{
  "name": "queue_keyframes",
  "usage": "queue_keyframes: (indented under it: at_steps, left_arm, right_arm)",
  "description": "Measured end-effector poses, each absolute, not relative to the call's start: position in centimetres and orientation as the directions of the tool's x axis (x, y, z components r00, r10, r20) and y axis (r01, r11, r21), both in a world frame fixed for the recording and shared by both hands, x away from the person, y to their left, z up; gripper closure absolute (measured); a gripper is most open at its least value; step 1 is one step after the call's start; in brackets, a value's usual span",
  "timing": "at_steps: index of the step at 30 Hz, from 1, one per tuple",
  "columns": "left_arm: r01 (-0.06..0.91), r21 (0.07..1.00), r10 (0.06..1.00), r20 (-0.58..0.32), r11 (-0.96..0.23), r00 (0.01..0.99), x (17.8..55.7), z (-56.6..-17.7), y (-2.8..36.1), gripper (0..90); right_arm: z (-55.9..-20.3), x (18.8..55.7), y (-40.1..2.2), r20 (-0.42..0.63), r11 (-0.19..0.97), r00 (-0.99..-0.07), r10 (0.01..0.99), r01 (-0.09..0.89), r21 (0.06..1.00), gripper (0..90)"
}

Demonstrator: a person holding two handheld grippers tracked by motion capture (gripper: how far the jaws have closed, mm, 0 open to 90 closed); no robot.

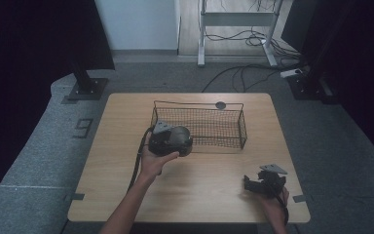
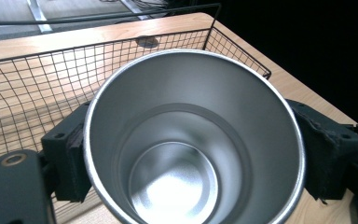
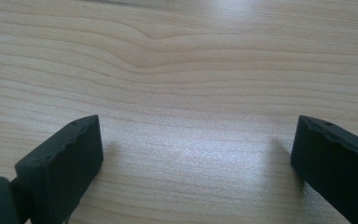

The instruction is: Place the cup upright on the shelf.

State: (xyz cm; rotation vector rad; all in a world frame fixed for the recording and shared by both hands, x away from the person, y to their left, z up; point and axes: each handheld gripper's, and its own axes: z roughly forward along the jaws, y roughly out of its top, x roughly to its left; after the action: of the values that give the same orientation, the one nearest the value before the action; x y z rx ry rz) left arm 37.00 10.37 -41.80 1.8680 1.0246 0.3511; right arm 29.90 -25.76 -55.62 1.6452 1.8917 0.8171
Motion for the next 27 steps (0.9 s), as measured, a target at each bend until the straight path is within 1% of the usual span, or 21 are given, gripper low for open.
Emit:
queue_keyframes:
  at_steps: [13,27]
  left_arm:
    - [0.509,0.84,0.785,-0.183,-0.189,0.592,38.0,-41.5,10.7,14.4]
    - [0.51,0.839,0.781,-0.187,-0.188,0.595,39.5,-41.1,9.9,14.5]
  right_arm:
    - [-55.6,29.9,-25.8,0.015,0.091,-0.147,0.989,0.69,0.718,2.1]
    - [-55.6,30.0,-25.8,0.014,0.091,-0.145,0.989,0.687,0.721,2.2]
